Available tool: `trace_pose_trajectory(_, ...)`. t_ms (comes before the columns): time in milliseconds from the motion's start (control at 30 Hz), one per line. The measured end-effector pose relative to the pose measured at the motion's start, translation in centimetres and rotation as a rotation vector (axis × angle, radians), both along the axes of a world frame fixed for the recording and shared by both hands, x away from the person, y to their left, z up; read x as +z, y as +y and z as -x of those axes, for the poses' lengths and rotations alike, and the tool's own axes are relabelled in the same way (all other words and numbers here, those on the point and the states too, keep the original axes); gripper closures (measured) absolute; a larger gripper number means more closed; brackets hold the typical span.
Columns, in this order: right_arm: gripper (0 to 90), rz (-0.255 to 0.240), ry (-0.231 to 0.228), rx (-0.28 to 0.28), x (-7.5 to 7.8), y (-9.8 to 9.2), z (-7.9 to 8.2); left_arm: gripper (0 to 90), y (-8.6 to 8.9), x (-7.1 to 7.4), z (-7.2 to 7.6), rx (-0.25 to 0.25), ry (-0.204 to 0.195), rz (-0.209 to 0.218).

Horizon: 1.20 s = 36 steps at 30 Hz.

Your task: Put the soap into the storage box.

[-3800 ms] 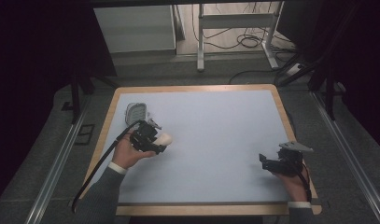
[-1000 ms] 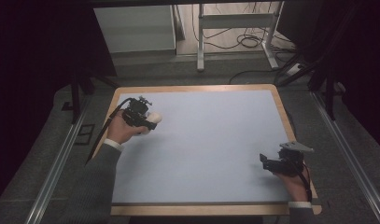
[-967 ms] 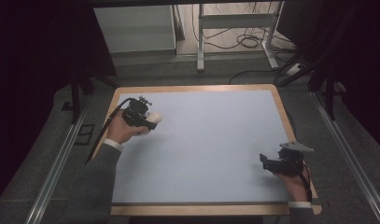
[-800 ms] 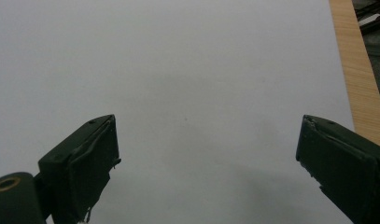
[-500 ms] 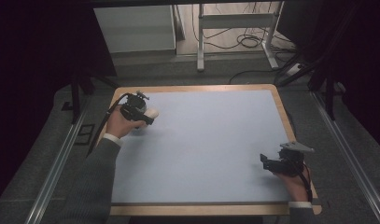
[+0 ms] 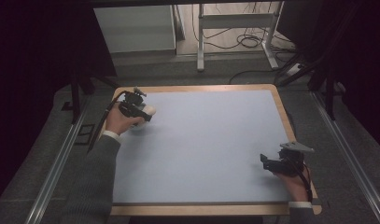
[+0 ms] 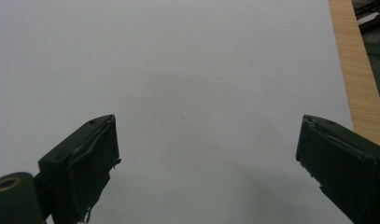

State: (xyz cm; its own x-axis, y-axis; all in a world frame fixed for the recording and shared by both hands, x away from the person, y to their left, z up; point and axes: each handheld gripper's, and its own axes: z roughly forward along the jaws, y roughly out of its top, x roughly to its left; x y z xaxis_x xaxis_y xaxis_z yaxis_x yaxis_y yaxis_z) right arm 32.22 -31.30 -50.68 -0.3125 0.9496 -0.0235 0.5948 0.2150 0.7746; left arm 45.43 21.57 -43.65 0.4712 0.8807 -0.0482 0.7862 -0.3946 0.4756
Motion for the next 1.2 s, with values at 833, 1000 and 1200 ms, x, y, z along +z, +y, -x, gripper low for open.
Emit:
trace_pose_trajectory(833,5.7,0.0,0.003,-0.003,0.0,-0.1,0.0,49.4,2.1,-1.2,-2.0,0.109,0.014,-0.001)
trace_pose_trajectory(1000,5.7,0.001,0.004,-0.003,-0.1,-0.1,0.0,49.5,2.6,-1.5,-2.3,0.13,0.02,-0.001)
trace_pose_trajectory(1200,5.7,0.002,0.007,-0.003,-0.1,-0.1,0.0,49.4,3.1,-2.3,-2.7,0.162,0.028,0.004)
